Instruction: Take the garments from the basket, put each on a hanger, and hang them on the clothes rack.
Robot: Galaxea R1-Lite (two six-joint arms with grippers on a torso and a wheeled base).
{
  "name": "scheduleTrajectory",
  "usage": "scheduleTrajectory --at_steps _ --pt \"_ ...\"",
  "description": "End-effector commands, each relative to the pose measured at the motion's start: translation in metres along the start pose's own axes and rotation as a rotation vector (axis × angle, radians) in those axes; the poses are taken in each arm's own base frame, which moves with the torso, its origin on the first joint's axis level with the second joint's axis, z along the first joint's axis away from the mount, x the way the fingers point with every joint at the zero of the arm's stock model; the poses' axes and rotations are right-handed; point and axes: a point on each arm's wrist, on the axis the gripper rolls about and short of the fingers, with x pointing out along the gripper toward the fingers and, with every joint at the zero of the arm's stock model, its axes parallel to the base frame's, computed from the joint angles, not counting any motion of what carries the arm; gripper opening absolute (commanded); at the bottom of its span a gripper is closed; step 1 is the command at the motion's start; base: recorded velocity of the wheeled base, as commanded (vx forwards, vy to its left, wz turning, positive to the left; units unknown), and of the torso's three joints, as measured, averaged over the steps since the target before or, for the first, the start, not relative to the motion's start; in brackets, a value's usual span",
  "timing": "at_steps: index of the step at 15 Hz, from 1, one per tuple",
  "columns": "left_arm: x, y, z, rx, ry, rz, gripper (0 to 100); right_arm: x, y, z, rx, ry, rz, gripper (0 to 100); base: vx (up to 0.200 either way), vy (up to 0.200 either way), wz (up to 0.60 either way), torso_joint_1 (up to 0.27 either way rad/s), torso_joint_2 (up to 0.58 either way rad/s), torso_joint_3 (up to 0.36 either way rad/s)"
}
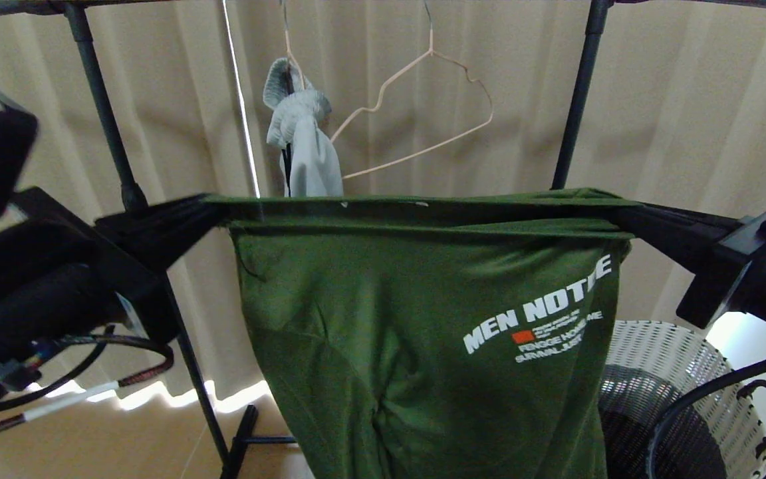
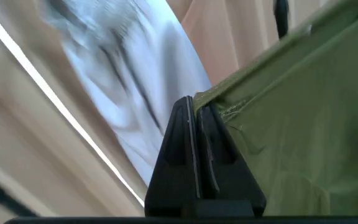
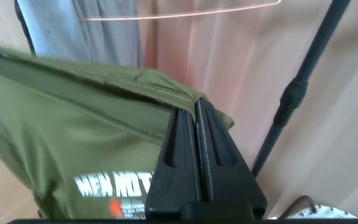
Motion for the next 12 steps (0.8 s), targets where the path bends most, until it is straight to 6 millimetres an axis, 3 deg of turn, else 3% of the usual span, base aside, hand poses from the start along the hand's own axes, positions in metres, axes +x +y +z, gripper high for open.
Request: scheduleTrajectory --at_steps 1,4,5,10,11,12 --pt "-0.009 0.010 0.019 -0.017 -0.069 0.050 0 0.001 0.001 -0.012 -0.012 0.043 0.004 0 0.000 0.000 0.00 0.000 0.00 0.000" --pt "-0.002 0.005 0.012 -0.017 -0.033 0.040 0 0.000 0.001 -0.026 -0.025 0.090 0.032 0 0.000 0.000 0.00 0.000 0.00 0.000" --pt "0.008 -0.007 -0.003 -0.044 0.032 -0.009 0 0.004 0.004 -0.039 -0.037 0.143 0.100 0 0.000 0.000 0.00 0.000 0.00 0.000" --pt "0.044 -0.030 -0.010 -0.164 0.104 -0.057 0 0.041 0.023 -0.078 -0.043 0.332 0.166 0 0.000 0.000 0.00 0.000 0.00 0.000" --pt "0.045 -0.031 -0.011 -0.164 0.107 -0.056 0 0.041 0.027 -0.079 -0.038 0.337 0.178 100 0.000 0.000 0.00 0.000 0.00 0.000" --pt "0.046 -0.032 -0.012 -0.164 0.114 -0.048 0 0.040 0.032 -0.080 -0.029 0.342 0.198 100 0.000 0.000 0.00 0.000 0.00 0.000"
